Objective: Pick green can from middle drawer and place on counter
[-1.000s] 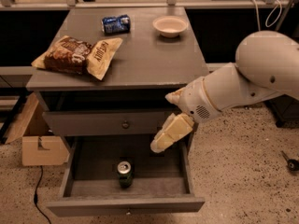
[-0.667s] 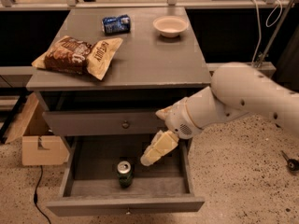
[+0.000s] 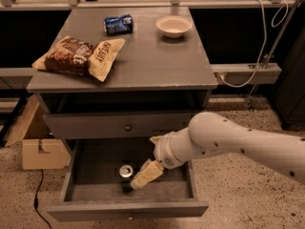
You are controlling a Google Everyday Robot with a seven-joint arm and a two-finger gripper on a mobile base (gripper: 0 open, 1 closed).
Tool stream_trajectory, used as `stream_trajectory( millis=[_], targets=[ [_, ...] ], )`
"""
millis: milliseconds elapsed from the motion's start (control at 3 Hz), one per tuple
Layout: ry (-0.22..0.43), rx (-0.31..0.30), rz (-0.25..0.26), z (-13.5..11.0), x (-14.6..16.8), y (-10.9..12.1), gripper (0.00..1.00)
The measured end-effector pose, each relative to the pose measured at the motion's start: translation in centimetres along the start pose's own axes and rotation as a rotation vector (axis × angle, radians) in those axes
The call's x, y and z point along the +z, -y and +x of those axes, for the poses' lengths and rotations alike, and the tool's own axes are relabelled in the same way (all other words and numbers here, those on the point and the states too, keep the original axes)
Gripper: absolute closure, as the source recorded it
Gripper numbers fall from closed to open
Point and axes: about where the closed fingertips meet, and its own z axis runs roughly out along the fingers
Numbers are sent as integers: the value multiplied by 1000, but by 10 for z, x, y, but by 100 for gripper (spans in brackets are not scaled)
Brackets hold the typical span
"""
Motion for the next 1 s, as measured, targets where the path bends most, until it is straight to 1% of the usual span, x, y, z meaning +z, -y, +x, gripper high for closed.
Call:
stream_trajectory(
  millis=[333, 667, 1000],
  targets=[
    [51, 39, 35, 9, 45, 13, 0],
    [70, 47, 68, 7, 48, 23, 0],
    [70, 47, 68, 7, 48, 23, 0]
  ],
)
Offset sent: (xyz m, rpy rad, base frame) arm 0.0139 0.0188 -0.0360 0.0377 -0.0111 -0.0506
